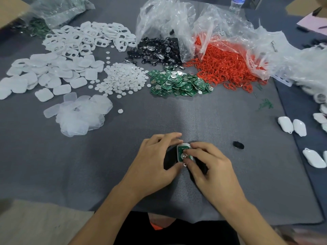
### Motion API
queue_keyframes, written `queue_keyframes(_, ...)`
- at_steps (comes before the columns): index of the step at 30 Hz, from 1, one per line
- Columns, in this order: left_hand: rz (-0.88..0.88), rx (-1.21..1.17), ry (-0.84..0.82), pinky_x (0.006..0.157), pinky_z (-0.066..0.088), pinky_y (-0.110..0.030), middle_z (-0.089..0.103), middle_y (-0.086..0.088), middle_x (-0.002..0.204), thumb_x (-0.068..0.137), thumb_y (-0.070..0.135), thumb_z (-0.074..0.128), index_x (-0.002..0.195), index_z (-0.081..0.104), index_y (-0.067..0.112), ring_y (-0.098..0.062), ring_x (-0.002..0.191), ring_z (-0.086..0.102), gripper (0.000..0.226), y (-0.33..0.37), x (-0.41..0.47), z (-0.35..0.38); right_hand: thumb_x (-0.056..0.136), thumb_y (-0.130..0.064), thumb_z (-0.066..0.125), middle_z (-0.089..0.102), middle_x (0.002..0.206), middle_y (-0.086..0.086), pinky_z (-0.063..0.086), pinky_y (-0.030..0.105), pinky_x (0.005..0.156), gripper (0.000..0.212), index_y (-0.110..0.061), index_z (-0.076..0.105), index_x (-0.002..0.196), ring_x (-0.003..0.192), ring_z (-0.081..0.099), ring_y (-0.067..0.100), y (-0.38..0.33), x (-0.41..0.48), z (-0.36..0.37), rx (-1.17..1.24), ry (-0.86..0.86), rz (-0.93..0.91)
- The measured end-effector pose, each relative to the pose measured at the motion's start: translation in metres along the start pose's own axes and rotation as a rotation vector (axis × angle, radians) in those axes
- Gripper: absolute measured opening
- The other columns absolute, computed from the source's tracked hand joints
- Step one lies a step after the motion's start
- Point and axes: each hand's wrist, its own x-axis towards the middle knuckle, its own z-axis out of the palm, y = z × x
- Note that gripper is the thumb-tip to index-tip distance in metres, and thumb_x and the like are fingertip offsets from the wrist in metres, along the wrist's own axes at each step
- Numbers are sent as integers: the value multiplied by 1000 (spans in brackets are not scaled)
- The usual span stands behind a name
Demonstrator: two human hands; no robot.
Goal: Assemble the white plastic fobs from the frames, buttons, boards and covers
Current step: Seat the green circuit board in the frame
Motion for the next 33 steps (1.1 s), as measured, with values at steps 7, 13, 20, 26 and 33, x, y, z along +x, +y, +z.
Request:
queue_keyframes(7,-6,10,-8,111,28,-23,57,32,131,83,45,71,144,44,36,5,132,42,67,2,0,-1,85,-17,78,67,112,-10,48,19,97,18,-17,78,103,106,65,5,-4,0,0,-16,27,25)
queue_keyframes(13,-15,12,-5,110,27,-21,59,31,129,83,44,72,142,45,35,5,131,43,66,3,0,-1,84,-15,79,70,111,-7,50,21,96,17,-16,78,101,104,66,7,-6,2,-3,-41,21,13)
queue_keyframes(20,-20,-14,0,109,27,-20,61,32,128,82,41,76,140,48,37,5,130,45,64,4,-1,-1,85,-16,79,71,110,-6,50,20,95,18,-16,79,103,104,67,7,-6,4,-4,-72,-19,9)
queue_keyframes(26,0,19,1,109,28,-21,60,30,130,84,43,73,141,48,35,4,130,45,62,5,-1,-2,85,-16,80,71,109,-7,51,21,94,15,-16,81,99,103,67,5,-2,1,0,-33,34,13)
queue_keyframes(33,-6,24,-19,111,28,-24,58,30,132,86,43,73,145,44,36,3,131,44,66,4,-1,-2,86,-15,78,69,120,-9,49,19,97,24,-18,79,110,109,64,4,3,-9,8,10,108,-7)
